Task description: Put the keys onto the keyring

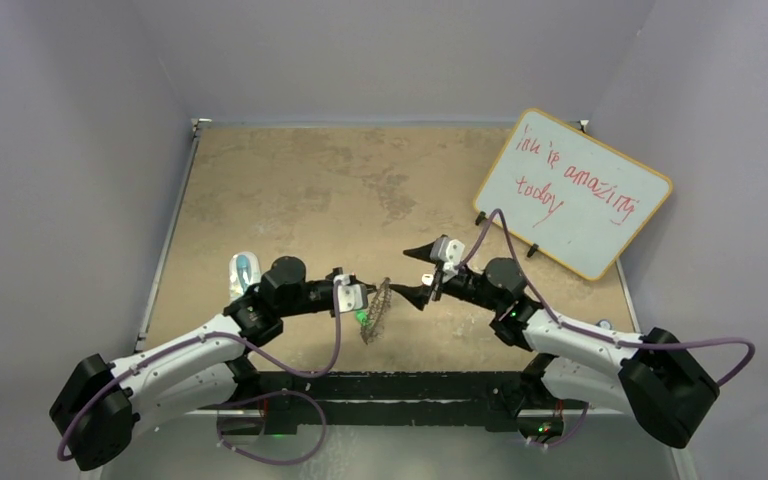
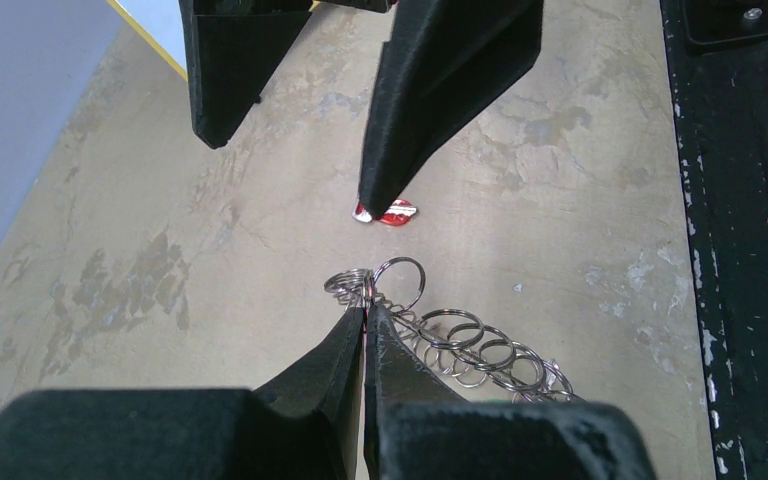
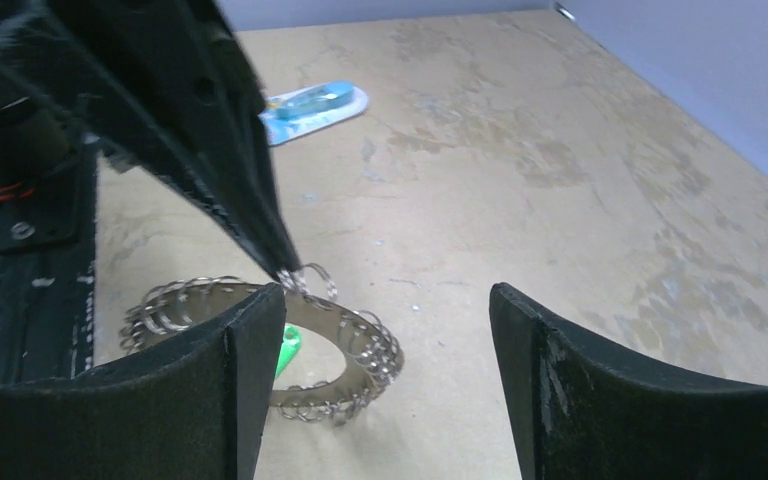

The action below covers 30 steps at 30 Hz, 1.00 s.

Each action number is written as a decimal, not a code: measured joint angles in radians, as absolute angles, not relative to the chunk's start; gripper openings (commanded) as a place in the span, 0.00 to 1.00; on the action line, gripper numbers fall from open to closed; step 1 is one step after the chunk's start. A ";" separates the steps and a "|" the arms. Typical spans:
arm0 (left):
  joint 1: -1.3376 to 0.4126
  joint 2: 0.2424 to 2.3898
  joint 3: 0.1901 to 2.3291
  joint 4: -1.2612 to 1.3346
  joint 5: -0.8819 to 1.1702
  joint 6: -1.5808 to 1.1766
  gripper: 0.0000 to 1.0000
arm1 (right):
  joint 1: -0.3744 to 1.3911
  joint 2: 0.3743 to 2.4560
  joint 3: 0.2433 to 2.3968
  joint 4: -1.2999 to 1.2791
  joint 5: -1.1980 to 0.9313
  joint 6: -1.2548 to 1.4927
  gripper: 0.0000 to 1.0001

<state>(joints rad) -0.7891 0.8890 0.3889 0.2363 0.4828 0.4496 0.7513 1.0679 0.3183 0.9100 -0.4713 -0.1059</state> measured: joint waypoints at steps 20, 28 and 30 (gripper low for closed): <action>-0.802 0.924 0.389 0.275 0.487 0.468 0.00 | 0.494 1.365 0.554 0.263 0.006 0.588 0.64; -0.808 0.923 0.389 0.274 0.487 0.468 0.00 | 0.496 1.500 0.663 0.118 -0.075 0.749 0.51; -0.808 0.921 0.389 0.274 0.486 0.468 0.00 | 0.496 1.520 0.683 0.098 -0.082 0.769 0.46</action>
